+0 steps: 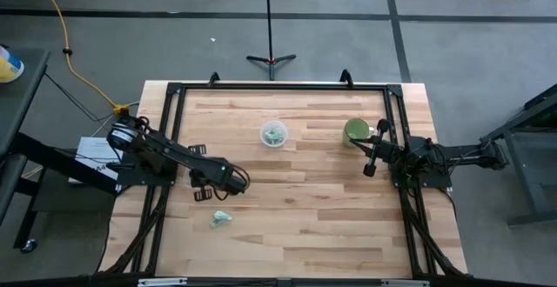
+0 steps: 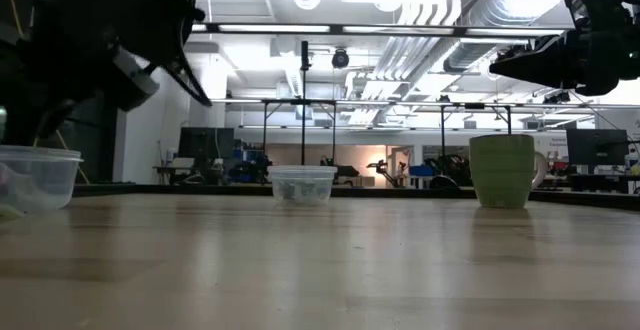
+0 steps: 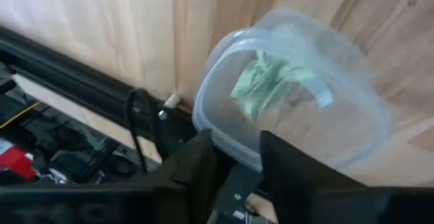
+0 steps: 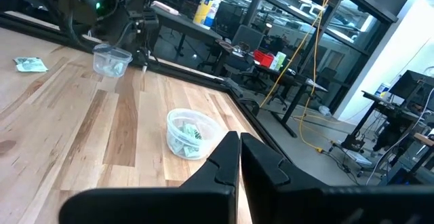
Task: Pick and place Stevia / Truvia into bins
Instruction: Put the stevia packet into the left transparent container
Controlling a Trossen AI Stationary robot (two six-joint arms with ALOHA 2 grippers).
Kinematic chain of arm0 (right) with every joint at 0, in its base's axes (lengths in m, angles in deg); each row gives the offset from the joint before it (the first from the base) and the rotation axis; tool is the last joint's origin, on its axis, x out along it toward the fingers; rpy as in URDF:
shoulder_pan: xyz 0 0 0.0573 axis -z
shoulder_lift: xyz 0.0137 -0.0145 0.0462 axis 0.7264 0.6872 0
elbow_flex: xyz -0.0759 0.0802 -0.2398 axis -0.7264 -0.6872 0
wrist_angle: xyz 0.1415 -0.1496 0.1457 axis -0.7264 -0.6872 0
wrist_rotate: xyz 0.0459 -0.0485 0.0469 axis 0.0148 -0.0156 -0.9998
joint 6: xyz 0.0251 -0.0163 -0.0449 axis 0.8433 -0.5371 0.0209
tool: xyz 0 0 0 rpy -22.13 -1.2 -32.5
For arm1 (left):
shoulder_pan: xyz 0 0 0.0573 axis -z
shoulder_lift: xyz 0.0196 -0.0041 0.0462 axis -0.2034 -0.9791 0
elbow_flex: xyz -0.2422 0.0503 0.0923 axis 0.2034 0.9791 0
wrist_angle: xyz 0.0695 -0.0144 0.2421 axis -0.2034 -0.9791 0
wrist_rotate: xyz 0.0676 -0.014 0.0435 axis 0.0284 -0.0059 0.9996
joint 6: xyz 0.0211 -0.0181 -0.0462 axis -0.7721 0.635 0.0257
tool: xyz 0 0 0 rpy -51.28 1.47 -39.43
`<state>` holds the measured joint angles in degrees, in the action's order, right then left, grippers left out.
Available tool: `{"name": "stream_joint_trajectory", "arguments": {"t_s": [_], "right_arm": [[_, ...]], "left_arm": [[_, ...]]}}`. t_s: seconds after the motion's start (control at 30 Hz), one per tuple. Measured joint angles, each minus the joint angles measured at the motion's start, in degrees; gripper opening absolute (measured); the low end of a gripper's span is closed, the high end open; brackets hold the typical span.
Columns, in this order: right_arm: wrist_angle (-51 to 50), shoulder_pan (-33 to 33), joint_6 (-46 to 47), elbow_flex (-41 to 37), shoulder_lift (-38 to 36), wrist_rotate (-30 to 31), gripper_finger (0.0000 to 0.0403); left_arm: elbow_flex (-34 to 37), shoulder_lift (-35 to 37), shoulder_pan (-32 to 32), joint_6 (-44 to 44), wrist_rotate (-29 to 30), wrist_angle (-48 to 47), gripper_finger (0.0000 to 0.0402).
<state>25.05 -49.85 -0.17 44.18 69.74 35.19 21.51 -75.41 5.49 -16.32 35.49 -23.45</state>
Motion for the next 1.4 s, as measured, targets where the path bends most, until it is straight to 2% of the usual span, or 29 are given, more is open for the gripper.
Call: {"name": "stream_joint_trajectory", "arguments": {"t_s": [0.13, 0.27, 0.47, 0.57, 0.67, 0.73, 0.9, 1.07, 1.4], "right_arm": [[0.1, 0.0, 0.0, 0.0, 0.0, 0.0, 0.0003], [0.1, 0.0, 0.0, 0.0, 0.0, 0.0, 0.0001], [0.2, 0.0, 0.0, 0.0, 0.0, 0.0, 0.0004], [0.2, 0.0, 0.0, 0.0, 0.0, 0.0, 0.0001], [0.2, 0.0, 0.0, 0.0, 0.0, 0.0, 0.0003], [0.2, 0.0, 0.0, 0.0, 0.0, 0.0, 0.0005], [0.2, 0.0, 0.0, 0.0, 0.0, 0.0, 0.0007], [0.2, 0.0, 0.0, 0.0, 0.0, 0.0, 0.0007], [0.2, 0.0, 0.0, 0.0, 0.0, 0.2, 0.0007]], "left_arm": [[-3.1, 0.1, 0.0, 0.8, -0.2, -1.0, 0.0223], [-7.8, 0.1, 0.0, 0.6, -0.8, 1.6, 0.0263], [-15.6, 0.2, 0.5, -1.4, -1.9, 15.3, 0.0282], [-16.3, 0.2, 1.5, -1.6, -6.1, 26.3, 0.0279], [-15.5, 0.2, 3.7, -3.7, -10.5, 31.6, 0.0274], [-13.9, 0.1, 5.5, -4.1, -11.5, 31.9, 0.027], [-9.2, 0.1, 8.6, -0.1, -11.9, 33.3, 0.0262], [-3.9, 0.1, 9.1, 1.2, -17.0, 40.0, 0.0259], [1.5, 0.1, 9.1, 8.8, -17.8, 40.4, 0.0259]]}}
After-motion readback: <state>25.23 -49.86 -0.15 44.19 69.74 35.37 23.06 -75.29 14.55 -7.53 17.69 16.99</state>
